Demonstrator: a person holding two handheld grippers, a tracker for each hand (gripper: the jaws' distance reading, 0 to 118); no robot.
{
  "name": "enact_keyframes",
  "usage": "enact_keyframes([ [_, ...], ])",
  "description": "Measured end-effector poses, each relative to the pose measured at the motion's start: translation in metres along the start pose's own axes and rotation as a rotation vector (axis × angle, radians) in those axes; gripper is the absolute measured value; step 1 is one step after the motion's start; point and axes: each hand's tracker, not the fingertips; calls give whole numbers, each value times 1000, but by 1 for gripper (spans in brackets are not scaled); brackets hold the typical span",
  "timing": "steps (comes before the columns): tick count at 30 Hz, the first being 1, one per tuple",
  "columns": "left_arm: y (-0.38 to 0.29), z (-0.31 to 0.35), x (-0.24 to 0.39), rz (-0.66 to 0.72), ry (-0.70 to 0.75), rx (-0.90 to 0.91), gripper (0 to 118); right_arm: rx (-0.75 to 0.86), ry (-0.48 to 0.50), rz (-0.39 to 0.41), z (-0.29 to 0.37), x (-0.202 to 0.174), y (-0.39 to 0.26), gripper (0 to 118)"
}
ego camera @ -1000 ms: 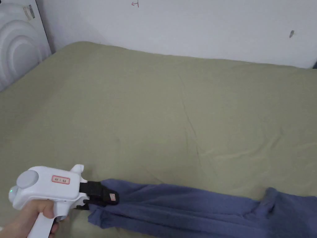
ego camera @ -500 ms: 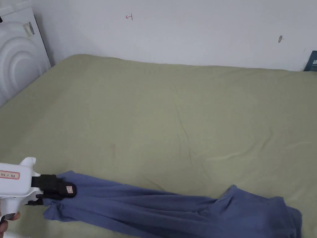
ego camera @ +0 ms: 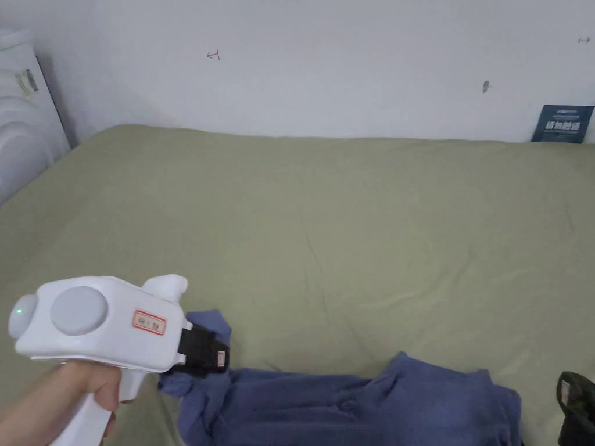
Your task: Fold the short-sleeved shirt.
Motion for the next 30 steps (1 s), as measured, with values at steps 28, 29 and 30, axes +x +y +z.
enact_keyframes([
  [28,-8,-112,-20,179,-205,-63,0,-73,6,-39,-15,5,-10,2],
  [29,-9,-127,-11,175,-234,-77,0,-78,4,-40,-16,5,-11,2],
  [30,-13,-143,1,168,-225,-94,0,-81,3,-40,-16,5,-11,2],
])
